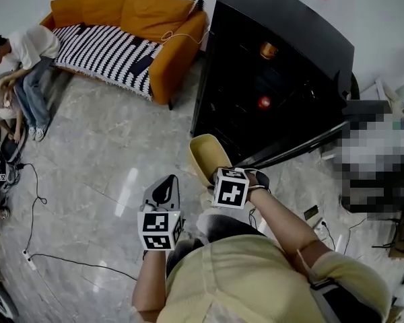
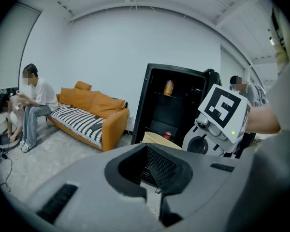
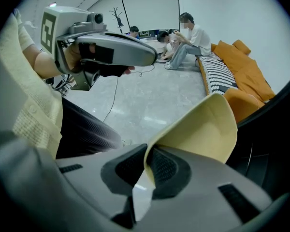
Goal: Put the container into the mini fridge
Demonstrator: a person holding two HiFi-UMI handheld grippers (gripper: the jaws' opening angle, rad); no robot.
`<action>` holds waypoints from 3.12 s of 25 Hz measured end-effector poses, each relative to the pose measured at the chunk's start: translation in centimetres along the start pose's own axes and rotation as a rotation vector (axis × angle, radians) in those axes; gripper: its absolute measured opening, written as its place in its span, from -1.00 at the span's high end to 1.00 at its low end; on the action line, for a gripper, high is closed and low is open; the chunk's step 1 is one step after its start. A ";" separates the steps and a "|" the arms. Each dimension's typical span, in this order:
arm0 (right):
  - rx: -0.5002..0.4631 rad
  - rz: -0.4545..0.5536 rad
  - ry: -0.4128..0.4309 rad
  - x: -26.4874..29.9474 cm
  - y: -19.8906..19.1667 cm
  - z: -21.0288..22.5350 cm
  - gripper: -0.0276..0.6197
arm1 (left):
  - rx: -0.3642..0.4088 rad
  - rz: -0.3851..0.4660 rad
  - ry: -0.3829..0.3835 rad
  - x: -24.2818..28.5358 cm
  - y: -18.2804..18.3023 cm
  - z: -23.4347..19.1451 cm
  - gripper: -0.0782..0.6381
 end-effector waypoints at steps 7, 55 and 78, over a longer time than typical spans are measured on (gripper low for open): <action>0.029 -0.018 0.003 0.2 -0.8 3.7 0.81 | -0.017 -0.011 -0.014 3.7 0.1 0.0 0.72; 0.243 -0.092 -0.213 -0.9 -5.3 24.4 0.81 | -0.081 -0.037 -0.046 22.2 -0.3 -1.2 0.72; 0.396 -0.069 -0.314 0.2 -5.4 31.7 0.81 | -0.028 0.013 -0.065 30.1 2.8 -2.0 0.72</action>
Point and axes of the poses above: the fingertips, and each gripper's own axes: x forward along the fingers, z to its right, y out of its top, the point moved 5 cm from there along -x, backward along the fingers, and after that the axes turned 10 degrees about x, right-handed, at the moved point
